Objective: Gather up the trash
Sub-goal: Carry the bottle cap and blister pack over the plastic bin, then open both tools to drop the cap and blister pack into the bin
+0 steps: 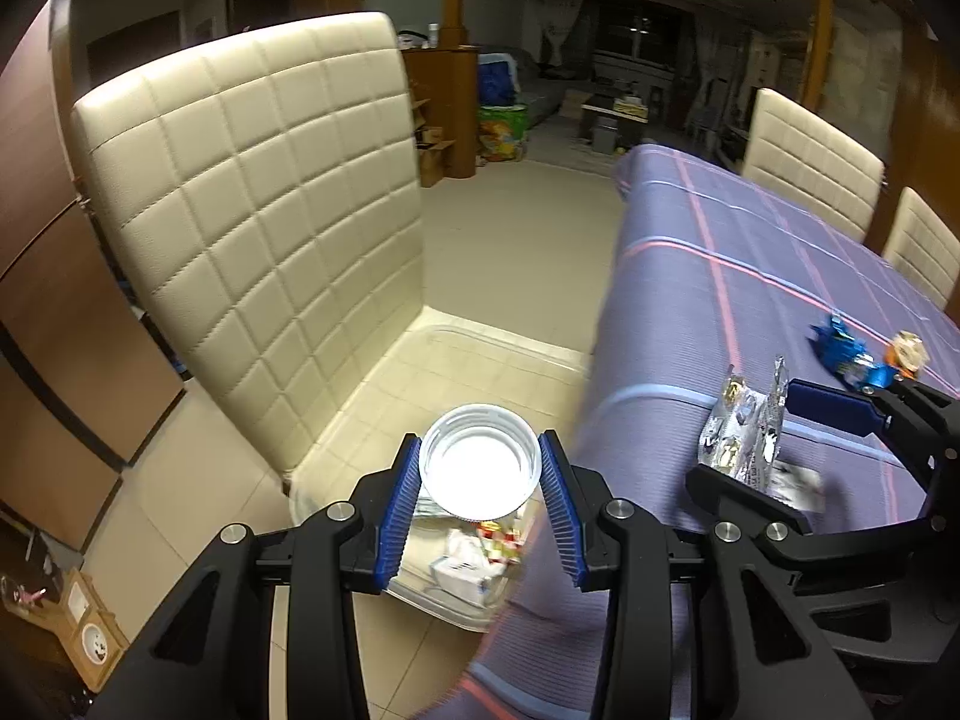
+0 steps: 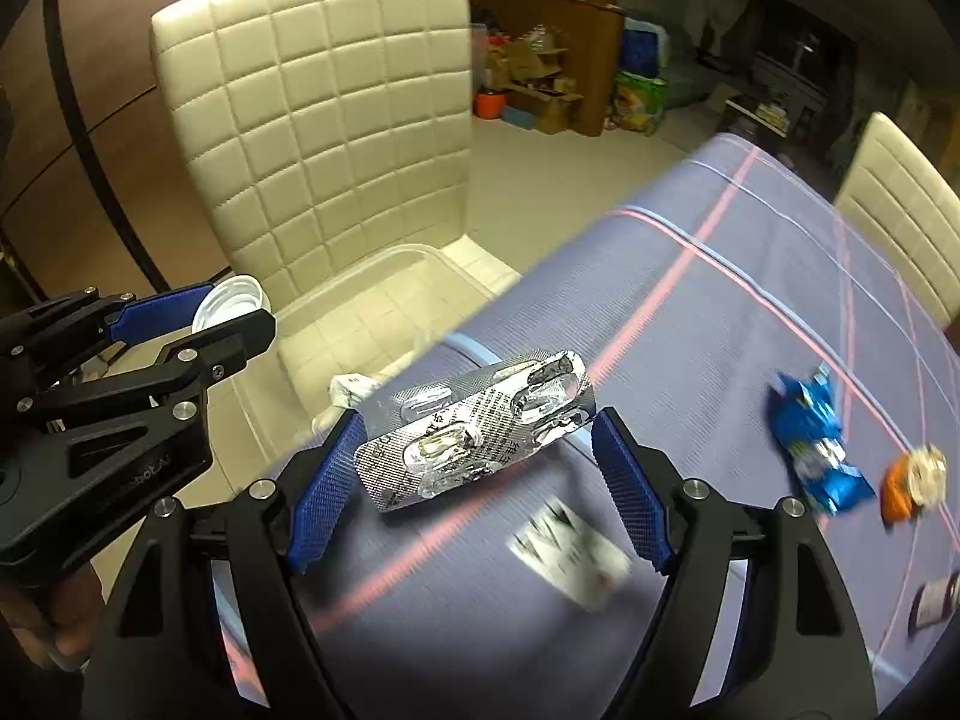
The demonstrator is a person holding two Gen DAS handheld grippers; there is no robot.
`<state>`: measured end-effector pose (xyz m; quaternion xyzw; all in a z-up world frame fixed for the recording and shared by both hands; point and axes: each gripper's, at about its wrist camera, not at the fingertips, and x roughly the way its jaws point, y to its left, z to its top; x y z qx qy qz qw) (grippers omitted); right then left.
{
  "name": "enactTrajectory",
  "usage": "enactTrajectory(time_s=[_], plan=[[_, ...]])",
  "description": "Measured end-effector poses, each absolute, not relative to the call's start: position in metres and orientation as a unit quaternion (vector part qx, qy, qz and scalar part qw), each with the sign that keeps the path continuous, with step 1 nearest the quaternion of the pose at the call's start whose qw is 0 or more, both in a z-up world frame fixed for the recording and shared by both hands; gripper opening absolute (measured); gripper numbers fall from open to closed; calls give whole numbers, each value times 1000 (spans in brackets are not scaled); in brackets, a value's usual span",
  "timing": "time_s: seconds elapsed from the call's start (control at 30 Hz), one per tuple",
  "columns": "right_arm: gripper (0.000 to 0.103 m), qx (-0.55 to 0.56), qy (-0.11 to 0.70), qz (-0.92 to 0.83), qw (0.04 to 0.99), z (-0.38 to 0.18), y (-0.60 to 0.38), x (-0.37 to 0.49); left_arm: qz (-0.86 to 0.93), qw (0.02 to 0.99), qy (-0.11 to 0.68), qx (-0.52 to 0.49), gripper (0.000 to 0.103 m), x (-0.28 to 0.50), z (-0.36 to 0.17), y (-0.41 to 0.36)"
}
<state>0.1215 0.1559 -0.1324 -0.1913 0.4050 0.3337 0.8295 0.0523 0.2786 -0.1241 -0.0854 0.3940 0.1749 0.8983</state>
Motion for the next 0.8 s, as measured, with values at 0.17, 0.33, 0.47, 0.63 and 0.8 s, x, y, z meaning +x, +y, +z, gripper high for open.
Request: enactTrajectory(time_s=[0.17, 0.33, 0.47, 0.63, 0.8], plan=[[77, -203, 402, 342, 825, -135, 183, 129, 195, 893, 396, -89, 39, 57, -128, 299], [77, -202, 402, 347, 823, -136, 202, 139, 209, 888, 400, -90, 39, 65, -133, 314], [77, -202, 402, 349, 822, -137, 214, 149, 217, 886, 400, -87, 39, 72, -134, 325], [78, -200, 405, 351, 820, -140, 222, 157, 222, 884, 402, -85, 39, 82, -136, 335], [78, -200, 407, 351, 820, -143, 231, 164, 224, 882, 406, -87, 39, 90, -140, 342]])
